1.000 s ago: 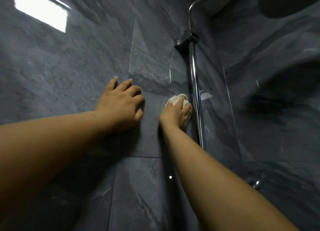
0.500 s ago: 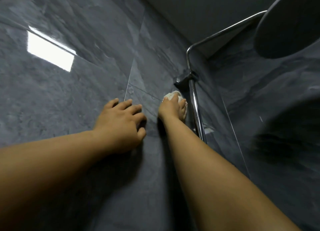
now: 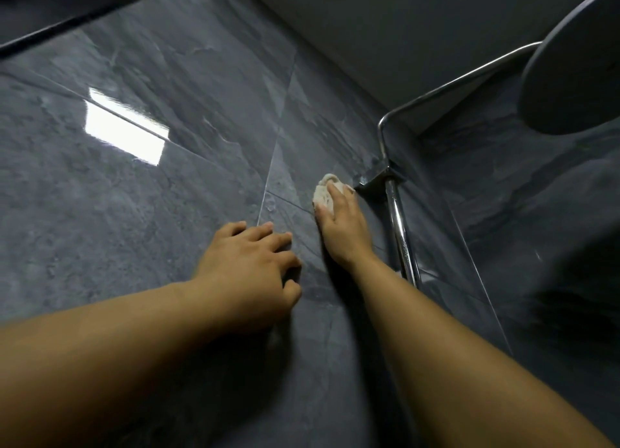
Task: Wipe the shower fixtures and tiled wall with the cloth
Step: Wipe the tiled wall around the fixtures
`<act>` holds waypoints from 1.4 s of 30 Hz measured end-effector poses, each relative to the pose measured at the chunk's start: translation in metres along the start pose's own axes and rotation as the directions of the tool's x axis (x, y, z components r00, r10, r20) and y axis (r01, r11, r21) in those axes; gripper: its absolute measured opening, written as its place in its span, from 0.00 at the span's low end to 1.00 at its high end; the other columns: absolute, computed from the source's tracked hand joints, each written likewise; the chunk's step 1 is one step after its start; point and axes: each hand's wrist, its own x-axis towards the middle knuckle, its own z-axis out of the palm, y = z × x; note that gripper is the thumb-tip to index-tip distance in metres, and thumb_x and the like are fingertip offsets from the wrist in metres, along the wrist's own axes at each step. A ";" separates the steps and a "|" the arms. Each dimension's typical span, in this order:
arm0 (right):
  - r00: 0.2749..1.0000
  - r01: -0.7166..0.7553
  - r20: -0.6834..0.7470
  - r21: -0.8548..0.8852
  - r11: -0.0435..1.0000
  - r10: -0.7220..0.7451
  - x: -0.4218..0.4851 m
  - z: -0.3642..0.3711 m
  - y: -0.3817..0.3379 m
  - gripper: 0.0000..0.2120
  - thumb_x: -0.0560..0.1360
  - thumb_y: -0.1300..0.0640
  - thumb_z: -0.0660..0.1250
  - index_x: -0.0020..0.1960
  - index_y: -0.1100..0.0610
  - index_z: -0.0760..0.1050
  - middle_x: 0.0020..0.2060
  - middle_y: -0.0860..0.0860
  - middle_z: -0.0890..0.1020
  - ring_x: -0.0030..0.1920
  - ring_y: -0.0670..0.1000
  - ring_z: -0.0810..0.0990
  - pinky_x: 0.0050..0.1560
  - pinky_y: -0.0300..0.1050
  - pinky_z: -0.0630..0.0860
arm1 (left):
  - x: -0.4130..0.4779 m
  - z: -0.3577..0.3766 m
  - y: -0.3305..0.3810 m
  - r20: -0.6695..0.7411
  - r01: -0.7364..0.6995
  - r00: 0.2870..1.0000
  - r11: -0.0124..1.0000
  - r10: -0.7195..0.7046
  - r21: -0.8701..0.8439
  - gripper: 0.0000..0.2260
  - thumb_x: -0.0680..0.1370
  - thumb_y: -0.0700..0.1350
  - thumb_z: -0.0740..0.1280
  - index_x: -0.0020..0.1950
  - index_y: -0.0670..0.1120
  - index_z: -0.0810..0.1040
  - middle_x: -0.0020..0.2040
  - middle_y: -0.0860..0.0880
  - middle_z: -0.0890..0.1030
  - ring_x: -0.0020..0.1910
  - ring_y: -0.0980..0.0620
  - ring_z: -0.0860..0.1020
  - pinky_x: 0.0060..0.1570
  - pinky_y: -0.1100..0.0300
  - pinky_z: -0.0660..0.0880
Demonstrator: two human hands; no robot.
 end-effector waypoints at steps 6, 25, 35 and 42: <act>0.975 -0.222 -0.034 -0.020 0.975 0.221 0.014 0.005 -0.027 0.25 0.80 0.44 0.50 0.75 0.49 0.55 0.75 0.51 0.55 0.75 0.54 0.54 0.73 0.53 0.53 | 0.001 -0.005 -0.006 -0.037 0.016 0.999 0.982 -0.023 -0.190 0.23 0.74 0.58 0.51 0.65 0.55 0.70 0.68 0.54 0.70 0.70 0.54 0.65 0.66 0.59 0.59; 0.973 0.225 0.038 0.084 0.971 -0.228 -0.056 0.035 -0.213 0.24 0.80 0.45 0.50 0.75 0.45 0.54 0.77 0.49 0.53 0.76 0.51 0.46 0.74 0.49 0.43 | -0.125 -0.054 -0.101 -0.370 0.465 0.766 0.850 -0.526 -0.247 0.22 0.69 0.50 0.54 0.57 0.43 0.76 0.55 0.41 0.76 0.58 0.40 0.70 0.57 0.50 0.65; 0.771 0.617 0.043 0.199 0.762 -0.635 -0.260 0.034 -0.204 0.28 0.74 0.46 0.55 0.72 0.55 0.63 0.73 0.55 0.64 0.74 0.57 0.59 0.72 0.54 0.55 | -0.209 -0.062 -0.064 -0.228 0.497 0.765 0.778 -0.602 -0.384 0.28 0.69 0.56 0.49 0.62 0.43 0.71 0.61 0.43 0.71 0.61 0.43 0.68 0.61 0.53 0.61; 0.987 0.118 0.098 0.100 0.988 -0.128 -0.126 0.014 -0.094 0.25 0.78 0.42 0.52 0.74 0.46 0.59 0.75 0.52 0.57 0.74 0.55 0.57 0.72 0.56 0.56 | -0.179 -0.061 -0.044 0.003 0.415 0.907 0.890 -0.422 -0.189 0.34 0.67 0.62 0.46 0.67 0.50 0.71 0.69 0.48 0.66 0.69 0.48 0.62 0.67 0.52 0.59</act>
